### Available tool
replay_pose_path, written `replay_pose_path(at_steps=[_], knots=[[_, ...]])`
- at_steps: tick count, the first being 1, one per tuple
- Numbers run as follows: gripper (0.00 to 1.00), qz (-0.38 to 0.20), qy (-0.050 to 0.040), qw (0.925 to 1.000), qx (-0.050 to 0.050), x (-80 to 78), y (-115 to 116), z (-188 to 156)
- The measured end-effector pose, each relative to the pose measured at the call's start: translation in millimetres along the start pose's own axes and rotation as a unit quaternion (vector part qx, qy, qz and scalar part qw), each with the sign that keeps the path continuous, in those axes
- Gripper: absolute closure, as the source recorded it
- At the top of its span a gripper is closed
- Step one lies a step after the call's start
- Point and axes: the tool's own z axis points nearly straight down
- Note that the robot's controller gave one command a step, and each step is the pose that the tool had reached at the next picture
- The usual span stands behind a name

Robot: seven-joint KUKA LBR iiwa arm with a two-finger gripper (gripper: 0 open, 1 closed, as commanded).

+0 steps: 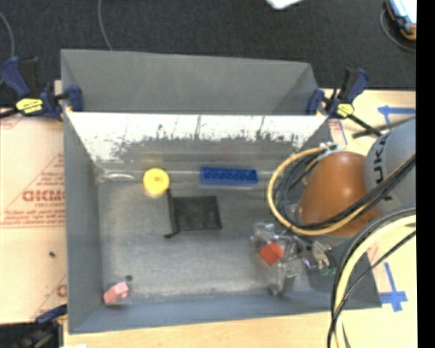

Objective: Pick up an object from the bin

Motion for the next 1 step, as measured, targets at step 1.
replay_pose_path(at_steps=[1], knots=[[0.0, 0.1, 0.0008, 0.995, 0.001, -6.2, -18.7, -9.3]])
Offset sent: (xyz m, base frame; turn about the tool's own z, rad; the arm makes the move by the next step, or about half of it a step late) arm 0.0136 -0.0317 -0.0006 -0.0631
